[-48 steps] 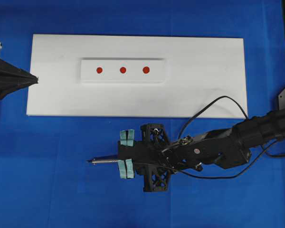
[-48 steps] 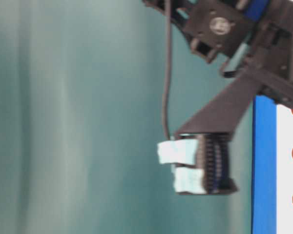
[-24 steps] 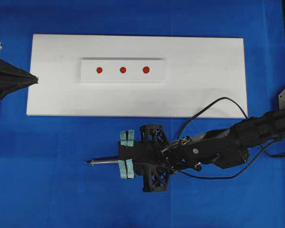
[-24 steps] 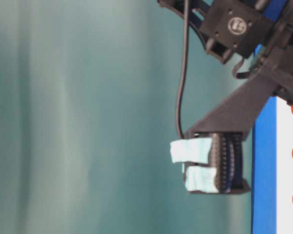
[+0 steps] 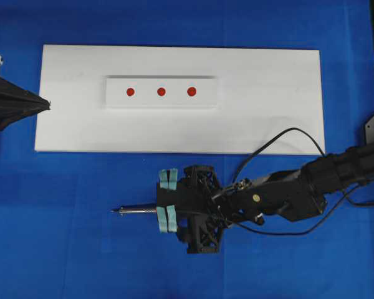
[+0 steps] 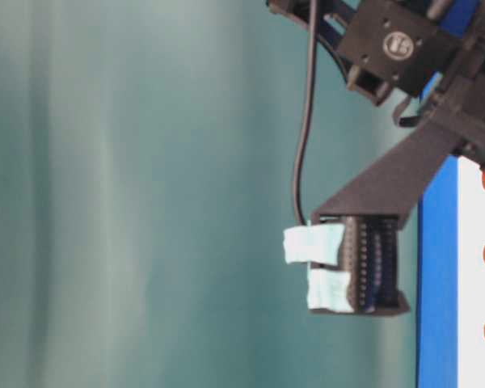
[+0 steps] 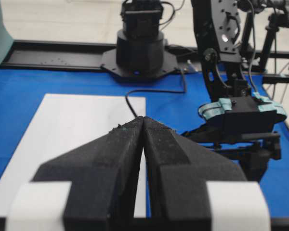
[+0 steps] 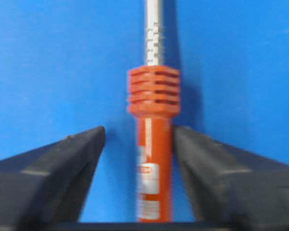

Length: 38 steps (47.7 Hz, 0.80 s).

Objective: Touch the tip of the soldering iron to the mark.

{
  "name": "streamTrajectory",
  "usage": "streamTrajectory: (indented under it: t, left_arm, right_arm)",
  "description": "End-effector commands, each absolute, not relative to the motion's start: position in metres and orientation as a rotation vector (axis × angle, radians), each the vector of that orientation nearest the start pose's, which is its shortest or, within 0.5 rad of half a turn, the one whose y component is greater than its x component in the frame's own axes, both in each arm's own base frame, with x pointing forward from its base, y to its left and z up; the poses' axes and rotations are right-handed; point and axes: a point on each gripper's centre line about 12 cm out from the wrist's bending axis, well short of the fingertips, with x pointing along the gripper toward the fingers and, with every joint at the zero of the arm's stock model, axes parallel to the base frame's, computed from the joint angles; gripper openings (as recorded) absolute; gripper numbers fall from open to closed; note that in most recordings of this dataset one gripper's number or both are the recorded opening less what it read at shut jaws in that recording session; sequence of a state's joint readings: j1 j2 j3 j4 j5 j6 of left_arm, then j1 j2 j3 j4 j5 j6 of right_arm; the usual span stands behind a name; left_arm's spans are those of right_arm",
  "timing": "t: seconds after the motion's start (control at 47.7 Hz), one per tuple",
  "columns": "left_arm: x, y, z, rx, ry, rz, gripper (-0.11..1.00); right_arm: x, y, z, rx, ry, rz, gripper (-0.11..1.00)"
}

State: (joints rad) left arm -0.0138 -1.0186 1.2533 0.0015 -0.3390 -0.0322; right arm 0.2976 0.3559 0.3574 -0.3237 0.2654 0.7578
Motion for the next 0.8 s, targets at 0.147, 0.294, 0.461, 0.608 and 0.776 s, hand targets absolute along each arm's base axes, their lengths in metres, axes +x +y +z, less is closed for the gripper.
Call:
streamTrajectory:
  t: [0.147,0.294,0.461,0.608,0.776]
  left_arm:
    - [0.186,-0.003,0.282,-0.039,-0.115,-0.019,0.02]
    - [0.187,-0.003,0.281,-0.039,-0.113,-0.017,0.02]
    - [0.186,-0.003,0.282,-0.038,-0.115,-0.018,0.02]
    - [0.186,-0.003,0.281,-0.039,-0.112,-0.019,0.02]
    - [0.186,-0.003,0.281,-0.039,-0.112,-0.019,0.02]
  right_arm:
    - [0.438,0.119,0.103,0.229,0.978,-0.044,0.91]
    - [0.438,0.118,0.117,0.234,0.955,-0.040,0.90]
    - [0.433,0.114,0.146,0.230,0.934,-0.054,0.90]
    - [0.424,0.108,0.180,0.224,0.924,-0.083,0.90]
    - [0.411,0.100,0.223,0.226,0.904,-0.117,0.90]
